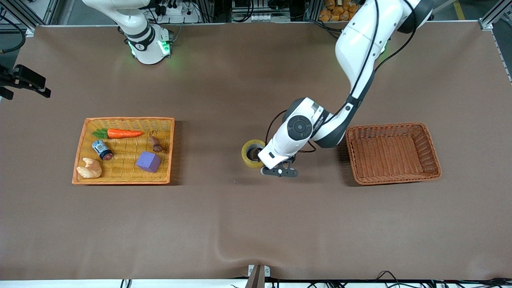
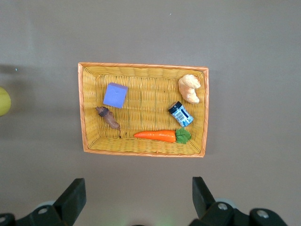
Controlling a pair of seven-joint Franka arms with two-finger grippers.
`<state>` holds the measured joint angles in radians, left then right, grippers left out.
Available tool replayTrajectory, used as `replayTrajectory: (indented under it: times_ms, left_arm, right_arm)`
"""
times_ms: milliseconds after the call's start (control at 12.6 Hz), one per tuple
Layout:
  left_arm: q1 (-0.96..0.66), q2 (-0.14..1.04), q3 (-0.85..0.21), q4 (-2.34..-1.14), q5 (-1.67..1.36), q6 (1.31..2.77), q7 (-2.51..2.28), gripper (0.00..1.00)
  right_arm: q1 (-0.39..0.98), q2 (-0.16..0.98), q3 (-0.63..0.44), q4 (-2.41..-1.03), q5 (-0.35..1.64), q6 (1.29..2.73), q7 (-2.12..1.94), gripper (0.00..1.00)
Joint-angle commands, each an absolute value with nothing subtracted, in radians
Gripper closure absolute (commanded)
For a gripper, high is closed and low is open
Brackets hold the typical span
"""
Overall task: Transfer tape with both arms
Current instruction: 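Lower the left gripper over the tape roll at mid-table, then close the left gripper on the tape roll and lift it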
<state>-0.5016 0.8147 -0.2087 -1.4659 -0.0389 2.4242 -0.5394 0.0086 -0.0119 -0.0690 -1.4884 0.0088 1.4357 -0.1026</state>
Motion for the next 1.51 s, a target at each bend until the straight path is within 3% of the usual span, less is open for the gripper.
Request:
replayTrajectory:
  times_ms: [0, 637, 876, 1195, 1274, 1354, 1434]
  left_arm:
    - [-0.541, 0.873, -0.193, -1.430, 0.006, 2.479, -0.568, 0.00]
    - [-0.549, 0.848, -0.195, -1.451, 0.052, 2.465, -0.578, 0.00]
    - [-0.563, 0.830, -0.195, -1.454, 0.054, 2.369, -0.578, 0.00]
    - [-0.569, 0.831, -0.193, -1.454, 0.055, 2.347, -0.569, 0.00]
    - [-0.571, 0.834, -0.195, -1.453, 0.083, 2.347, -0.569, 0.08]
    - [-0.569, 0.838, -0.198, -1.451, 0.130, 2.347, -0.569, 0.27]
    - [-0.568, 0.838, -0.198, -1.450, 0.150, 2.347, -0.569, 0.62]
  right_arm:
    - [0.002, -0.002, -0.064, -1.471, 0.025, 1.431, -0.103, 0.00]
    - [0.002, -0.003, -0.064, -1.434, 0.025, 1.431, -0.107, 0.00]
    - [-0.002, -0.003, -0.064, -1.434, 0.025, 1.433, -0.109, 0.00]
    - [-0.002, -0.003, -0.066, -1.433, 0.025, 1.433, -0.110, 0.00]
    - [0.000, -0.003, -0.066, -1.433, 0.025, 1.431, -0.109, 0.00]
    - [-0.003, -0.003, -0.066, -1.433, 0.025, 1.433, -0.112, 0.00]
    - [-0.003, -0.003, -0.066, -1.433, 0.025, 1.433, -0.112, 0.00]
